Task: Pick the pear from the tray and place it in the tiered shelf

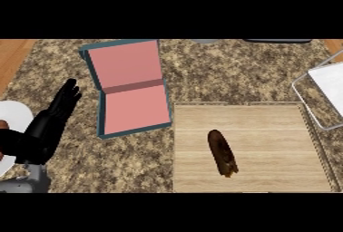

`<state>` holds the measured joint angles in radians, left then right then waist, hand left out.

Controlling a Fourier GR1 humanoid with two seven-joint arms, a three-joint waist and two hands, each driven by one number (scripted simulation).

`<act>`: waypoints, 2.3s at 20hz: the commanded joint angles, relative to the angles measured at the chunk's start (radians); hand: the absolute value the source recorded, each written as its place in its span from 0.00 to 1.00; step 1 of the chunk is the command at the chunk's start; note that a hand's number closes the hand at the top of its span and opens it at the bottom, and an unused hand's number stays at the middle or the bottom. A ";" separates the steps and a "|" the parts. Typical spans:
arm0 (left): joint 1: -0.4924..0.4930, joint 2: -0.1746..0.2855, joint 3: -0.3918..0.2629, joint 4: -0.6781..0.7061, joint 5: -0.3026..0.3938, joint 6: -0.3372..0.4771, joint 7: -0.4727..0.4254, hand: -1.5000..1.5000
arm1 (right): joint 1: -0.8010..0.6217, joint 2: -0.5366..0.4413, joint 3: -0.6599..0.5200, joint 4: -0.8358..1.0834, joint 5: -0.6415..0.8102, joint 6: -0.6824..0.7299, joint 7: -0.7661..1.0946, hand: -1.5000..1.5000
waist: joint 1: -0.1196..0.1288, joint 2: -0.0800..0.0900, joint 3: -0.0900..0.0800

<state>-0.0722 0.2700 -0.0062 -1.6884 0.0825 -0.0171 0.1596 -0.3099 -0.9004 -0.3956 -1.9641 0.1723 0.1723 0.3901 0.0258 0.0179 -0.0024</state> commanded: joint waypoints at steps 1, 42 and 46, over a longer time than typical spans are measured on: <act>-0.026 0.002 -0.006 0.024 -0.002 -0.014 0.006 0.50 | -0.025 -0.067 0.093 0.103 0.255 -0.069 -0.147 1.00 | 0.027 0.004 0.002; -0.012 -0.047 0.017 0.004 -0.035 -0.034 0.020 0.50 | -0.373 -0.190 0.442 1.099 0.836 -0.249 -0.640 0.00 | 0.009 -0.005 0.000; -0.020 -0.040 0.030 0.056 -0.048 -0.045 -0.017 0.50 | -0.504 -0.125 0.342 1.207 0.769 -0.189 -0.540 0.00 | -0.003 -0.011 0.002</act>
<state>-0.0766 0.2325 0.0253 -1.6731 0.0474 -0.0586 0.1576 -0.7402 -1.0325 -0.0261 -0.8256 0.9133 -0.0303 -0.2456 0.0267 0.0082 -0.0014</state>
